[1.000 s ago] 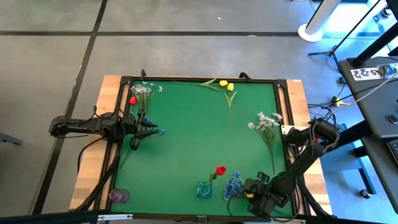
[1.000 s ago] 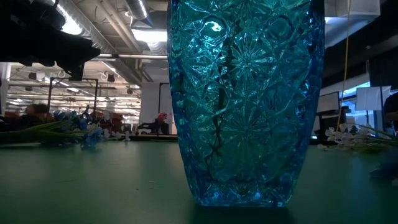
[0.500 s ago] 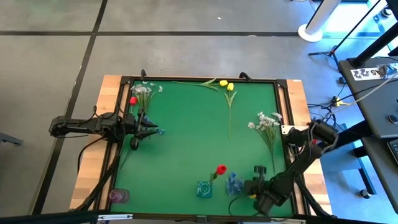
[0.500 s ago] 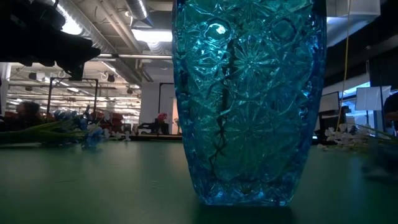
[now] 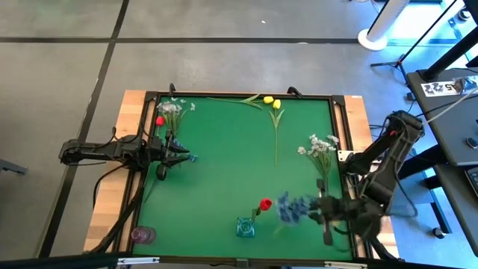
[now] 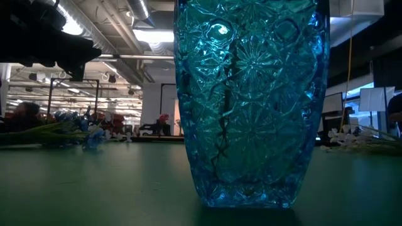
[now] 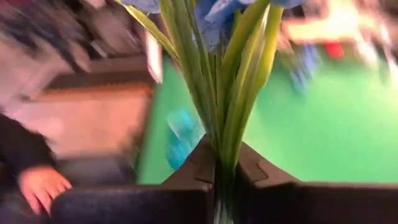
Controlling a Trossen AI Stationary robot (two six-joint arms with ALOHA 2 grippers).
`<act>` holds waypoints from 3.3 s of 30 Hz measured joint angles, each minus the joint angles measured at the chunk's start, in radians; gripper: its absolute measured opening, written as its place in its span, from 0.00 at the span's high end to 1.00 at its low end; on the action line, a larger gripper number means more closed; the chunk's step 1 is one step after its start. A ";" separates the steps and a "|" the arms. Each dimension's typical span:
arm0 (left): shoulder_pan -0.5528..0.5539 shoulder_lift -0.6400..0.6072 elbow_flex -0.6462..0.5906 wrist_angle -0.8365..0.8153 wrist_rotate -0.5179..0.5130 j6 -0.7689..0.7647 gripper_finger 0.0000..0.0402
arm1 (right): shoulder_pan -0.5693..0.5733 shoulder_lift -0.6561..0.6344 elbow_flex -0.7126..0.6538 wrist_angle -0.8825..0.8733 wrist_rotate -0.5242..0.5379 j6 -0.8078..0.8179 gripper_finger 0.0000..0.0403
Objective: Sort flowers into vase by color
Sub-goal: Put the bottom blue flower into the blue vase, then put the blue flower into the blue vase
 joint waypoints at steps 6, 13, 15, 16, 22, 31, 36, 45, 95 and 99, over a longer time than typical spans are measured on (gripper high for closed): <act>0.000 0.000 0.000 0.000 0.000 0.000 0.69 | -0.033 0.100 0.000 0.591 -0.199 -0.589 0.98; 0.000 0.000 0.000 0.000 0.000 0.000 0.69 | -0.160 0.225 0.000 0.963 -0.314 -0.646 0.94; 0.000 0.000 0.000 0.000 0.000 0.000 0.69 | -0.211 0.277 0.000 1.055 -0.376 -0.619 0.96; 0.000 0.000 0.000 0.000 0.000 0.000 0.69 | -0.232 0.303 0.000 1.091 -0.428 -0.604 0.97; 0.000 0.000 0.000 0.000 0.000 0.000 0.69 | -0.302 0.409 0.000 1.165 -0.473 -0.543 0.96; 0.000 0.000 0.000 0.000 0.000 0.000 0.69 | -0.308 0.426 0.000 1.148 -0.467 -0.514 0.98; 0.000 0.000 0.000 0.000 0.000 0.000 0.69 | -0.311 0.459 0.002 1.121 -0.452 -0.499 0.95; 0.000 0.000 0.000 0.000 0.000 0.000 0.69 | -0.323 0.511 0.002 1.079 -0.443 -0.551 0.96; 0.000 0.000 0.000 0.000 0.000 0.000 0.69 | -0.159 0.459 0.552 -0.979 -0.147 0.333 0.41; 0.000 0.000 0.000 0.000 0.000 0.000 0.69 | -0.098 0.420 0.497 -0.993 -0.077 0.442 0.41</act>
